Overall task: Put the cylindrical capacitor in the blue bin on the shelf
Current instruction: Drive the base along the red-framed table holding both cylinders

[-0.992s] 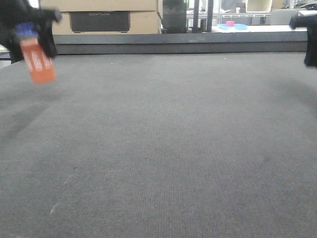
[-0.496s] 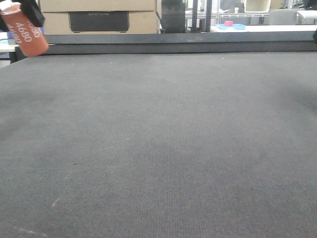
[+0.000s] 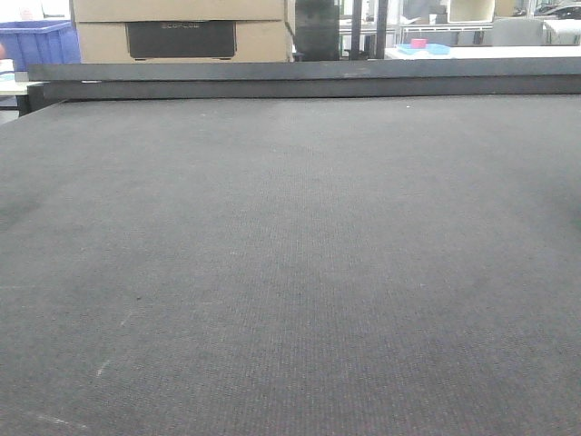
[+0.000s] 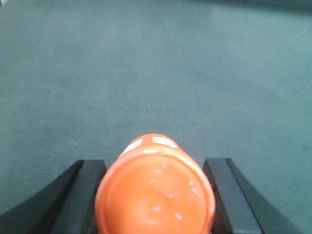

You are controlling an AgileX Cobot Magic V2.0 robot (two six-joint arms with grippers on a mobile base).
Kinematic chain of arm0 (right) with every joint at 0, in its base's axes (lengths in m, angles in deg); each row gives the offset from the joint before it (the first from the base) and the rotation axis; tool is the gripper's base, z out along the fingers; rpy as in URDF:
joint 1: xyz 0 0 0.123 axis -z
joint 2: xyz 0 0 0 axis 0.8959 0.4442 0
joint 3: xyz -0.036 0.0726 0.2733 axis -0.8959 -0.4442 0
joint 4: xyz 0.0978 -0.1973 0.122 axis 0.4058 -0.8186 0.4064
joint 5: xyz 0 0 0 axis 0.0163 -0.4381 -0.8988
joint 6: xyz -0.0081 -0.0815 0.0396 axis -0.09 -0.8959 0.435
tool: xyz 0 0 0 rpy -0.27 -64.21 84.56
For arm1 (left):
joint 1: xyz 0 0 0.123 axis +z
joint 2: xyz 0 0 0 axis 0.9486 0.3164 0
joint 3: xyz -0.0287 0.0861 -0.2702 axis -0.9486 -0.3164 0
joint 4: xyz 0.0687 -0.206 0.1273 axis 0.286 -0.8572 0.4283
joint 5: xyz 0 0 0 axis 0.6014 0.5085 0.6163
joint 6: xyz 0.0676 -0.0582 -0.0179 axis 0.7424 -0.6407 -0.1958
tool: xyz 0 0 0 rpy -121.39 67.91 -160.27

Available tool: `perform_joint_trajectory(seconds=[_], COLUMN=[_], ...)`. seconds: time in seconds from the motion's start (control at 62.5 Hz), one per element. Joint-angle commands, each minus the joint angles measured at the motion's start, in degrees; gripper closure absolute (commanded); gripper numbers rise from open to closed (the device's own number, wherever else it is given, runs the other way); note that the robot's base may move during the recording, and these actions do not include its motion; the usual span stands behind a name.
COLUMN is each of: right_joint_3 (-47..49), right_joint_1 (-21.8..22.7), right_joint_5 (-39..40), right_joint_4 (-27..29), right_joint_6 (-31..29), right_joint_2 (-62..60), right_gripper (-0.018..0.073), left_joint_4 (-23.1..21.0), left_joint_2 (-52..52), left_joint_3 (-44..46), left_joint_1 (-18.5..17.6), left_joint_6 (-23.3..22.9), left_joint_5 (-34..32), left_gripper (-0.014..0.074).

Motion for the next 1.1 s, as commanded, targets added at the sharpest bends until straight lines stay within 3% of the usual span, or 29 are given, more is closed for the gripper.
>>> perform_joint_trajectory(seconds=[0.0, 0.496, 0.8, 1.088], right_joint_3=[-1.82, -2.43, -2.43, -2.43], right_joint_1=[0.02, 0.02, 0.02, 0.02], right_joint_5=[2.35, -0.49, -0.29, 0.43], right_joint_4=[0.07, 0.07, 0.07, 0.07], right_joint_6=[-0.12, -0.12, -0.12, -0.12], right_joint_2=[-4.87, -28.18, -37.41, -42.93], right_gripper=[0.0722, 0.0722, 0.0722, 0.0725], left_joint_4=[-0.43, 0.98, 0.98, 3.72], left_joint_2=[-6.17, -33.9, -39.59, -39.72], left_joint_3=[-3.02, -7.72, -7.72, -7.72], left_joint_1=[-0.19, -0.19, -0.19, -0.19], left_joint_6=[-0.01, -0.01, -0.01, -0.01], left_joint_5=[-2.95, -2.81, -2.59, -2.19], left_gripper=[0.0707, 0.0707, 0.0707, 0.0707])
